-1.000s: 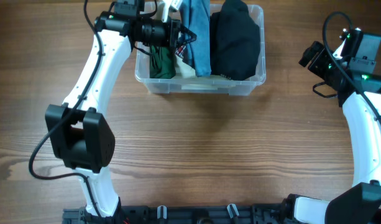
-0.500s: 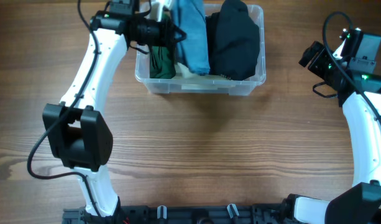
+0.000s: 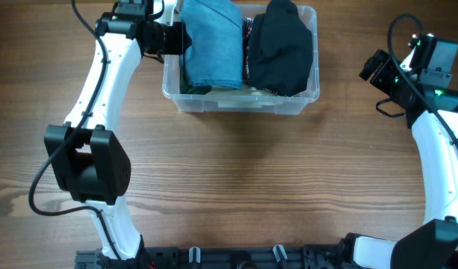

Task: Pack container
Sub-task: 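Lower the denim cloth into the container and release it, then press and flatten the denim cloth inside the container with the left gripper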

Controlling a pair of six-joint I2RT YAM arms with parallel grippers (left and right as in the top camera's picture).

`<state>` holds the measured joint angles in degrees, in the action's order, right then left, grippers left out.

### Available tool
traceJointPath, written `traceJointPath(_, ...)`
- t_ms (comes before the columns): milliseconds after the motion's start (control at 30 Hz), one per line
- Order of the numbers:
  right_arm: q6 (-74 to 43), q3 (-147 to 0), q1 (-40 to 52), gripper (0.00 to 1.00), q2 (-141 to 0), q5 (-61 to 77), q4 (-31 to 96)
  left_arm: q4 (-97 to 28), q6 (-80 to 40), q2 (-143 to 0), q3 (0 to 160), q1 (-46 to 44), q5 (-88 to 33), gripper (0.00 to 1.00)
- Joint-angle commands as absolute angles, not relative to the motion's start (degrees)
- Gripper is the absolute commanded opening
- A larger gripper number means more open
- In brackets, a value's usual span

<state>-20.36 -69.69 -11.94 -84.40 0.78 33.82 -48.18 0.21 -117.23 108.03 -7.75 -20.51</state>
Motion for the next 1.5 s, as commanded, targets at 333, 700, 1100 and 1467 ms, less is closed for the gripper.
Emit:
traceJointPath(333,-21.08,-69.67,-11.97,1.00,-84.99,-0.43,33.67,-47.55,1.28,-116.49,109.62,-8.10,-17.69,0.47)
traceJointPath(700,-21.06,-69.67,-11.97,1.00,-84.99,-0.43,33.67,-39.53,1.32,-112.75,109.62,-12.14,-10.11,0.38)
traceJointPath(1100,-21.08,-69.67,-11.97,1.00,-84.99,-0.43,33.67,-32.53,3.31,-119.92,109.62,-15.59,2.92,0.17)
traceJointPath(1467,-21.08,-69.67,-11.97,1.00,-84.99,-0.43,33.67,-34.61,3.44,-132.75,109.62,-15.66,2.83,0.17)
